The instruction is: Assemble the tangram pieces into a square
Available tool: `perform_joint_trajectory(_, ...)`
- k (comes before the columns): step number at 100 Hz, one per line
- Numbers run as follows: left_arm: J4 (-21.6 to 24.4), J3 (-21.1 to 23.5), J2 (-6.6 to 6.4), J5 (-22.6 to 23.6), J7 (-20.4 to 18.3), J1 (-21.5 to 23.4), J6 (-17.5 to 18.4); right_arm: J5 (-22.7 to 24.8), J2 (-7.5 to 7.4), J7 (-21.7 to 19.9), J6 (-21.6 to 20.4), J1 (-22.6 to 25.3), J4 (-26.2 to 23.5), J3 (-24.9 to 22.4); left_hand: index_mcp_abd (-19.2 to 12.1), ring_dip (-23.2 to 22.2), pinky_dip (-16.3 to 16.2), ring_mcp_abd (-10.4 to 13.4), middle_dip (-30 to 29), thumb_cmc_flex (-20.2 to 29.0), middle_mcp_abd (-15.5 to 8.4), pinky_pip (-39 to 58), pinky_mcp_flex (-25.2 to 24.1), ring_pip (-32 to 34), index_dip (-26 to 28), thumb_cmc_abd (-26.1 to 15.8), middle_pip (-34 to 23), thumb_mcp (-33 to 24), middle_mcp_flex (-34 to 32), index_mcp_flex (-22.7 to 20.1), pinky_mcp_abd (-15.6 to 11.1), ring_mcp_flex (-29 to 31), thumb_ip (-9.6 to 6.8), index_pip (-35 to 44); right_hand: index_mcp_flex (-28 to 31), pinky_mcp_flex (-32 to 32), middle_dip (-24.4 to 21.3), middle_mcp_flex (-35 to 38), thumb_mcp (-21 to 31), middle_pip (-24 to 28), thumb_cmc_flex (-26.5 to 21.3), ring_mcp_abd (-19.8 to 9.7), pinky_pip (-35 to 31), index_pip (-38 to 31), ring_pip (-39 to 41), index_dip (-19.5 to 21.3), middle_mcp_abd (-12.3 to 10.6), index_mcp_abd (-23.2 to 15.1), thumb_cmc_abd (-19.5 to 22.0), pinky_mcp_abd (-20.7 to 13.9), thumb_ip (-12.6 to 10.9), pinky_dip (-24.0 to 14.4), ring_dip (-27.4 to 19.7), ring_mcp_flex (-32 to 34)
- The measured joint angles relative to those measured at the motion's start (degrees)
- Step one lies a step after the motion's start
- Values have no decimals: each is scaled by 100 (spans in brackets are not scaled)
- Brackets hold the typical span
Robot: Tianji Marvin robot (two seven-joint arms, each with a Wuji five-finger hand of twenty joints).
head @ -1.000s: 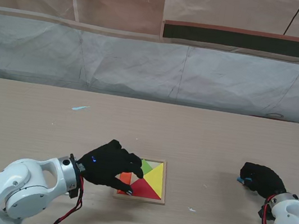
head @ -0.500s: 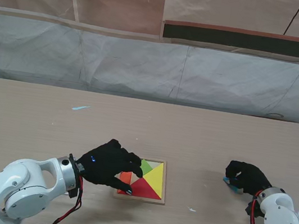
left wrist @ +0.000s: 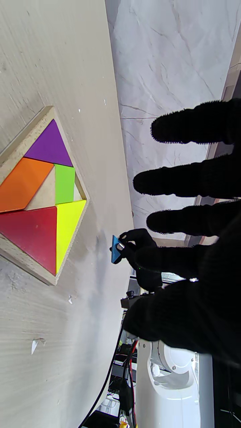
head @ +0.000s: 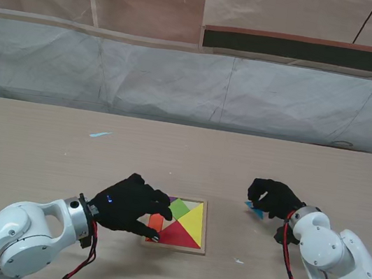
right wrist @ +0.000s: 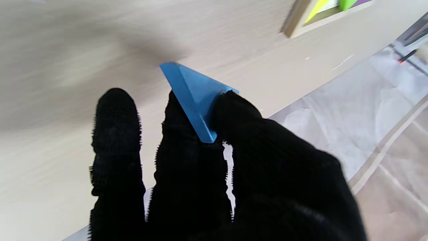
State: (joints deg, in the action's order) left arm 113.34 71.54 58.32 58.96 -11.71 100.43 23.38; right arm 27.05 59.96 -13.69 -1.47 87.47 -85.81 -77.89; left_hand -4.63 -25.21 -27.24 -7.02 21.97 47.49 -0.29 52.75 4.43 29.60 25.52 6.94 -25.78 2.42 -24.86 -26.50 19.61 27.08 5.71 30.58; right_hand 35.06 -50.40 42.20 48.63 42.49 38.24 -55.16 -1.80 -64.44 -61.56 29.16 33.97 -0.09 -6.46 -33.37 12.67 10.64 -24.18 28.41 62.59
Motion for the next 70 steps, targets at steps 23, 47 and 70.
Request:
perform_joint_trajectory(23, -3, 143, 11, 4, 39, 77, 45, -247, 68, 171, 66, -709, 258, 882, 0, 0, 0, 9, 0, 0, 0, 0, 1, 0, 0, 0, 0, 0, 0, 0, 0, 0, -1, 0, 0, 0, 0, 0, 0, 0, -1, 2, 0, 22, 0, 0, 0, 0, 0, 0, 0, -50, 0, 0)
perform_joint_trajectory(47, -59, 264, 19, -17, 84, 90, 60, -405, 181, 283, 4, -1284, 579, 1550, 0, 0, 0, 11, 0, 0, 0, 0, 1, 0, 0, 0, 0, 0, 0, 0, -1, 1, -1, 0, 0, 0, 0, 0, 0, 0, -1, 6, 1, 23, 1, 0, 0, 1, 0, 1, 0, -52, 0, 0)
perform_joint_trajectory(70, -180, 266, 20, -136, 66, -13, 59, -496, 235, 286, -19, -1497, 624, 1860, 0, 0, 0, 12, 0, 0, 0, 0, 1, 0, 0, 0, 0, 0, 0, -1, -1, 1, -1, 0, 0, 0, 0, 0, -1, 0, -2, 10, 2, 26, 10, 18, 0, 1, 0, 1, 0, -53, 0, 0)
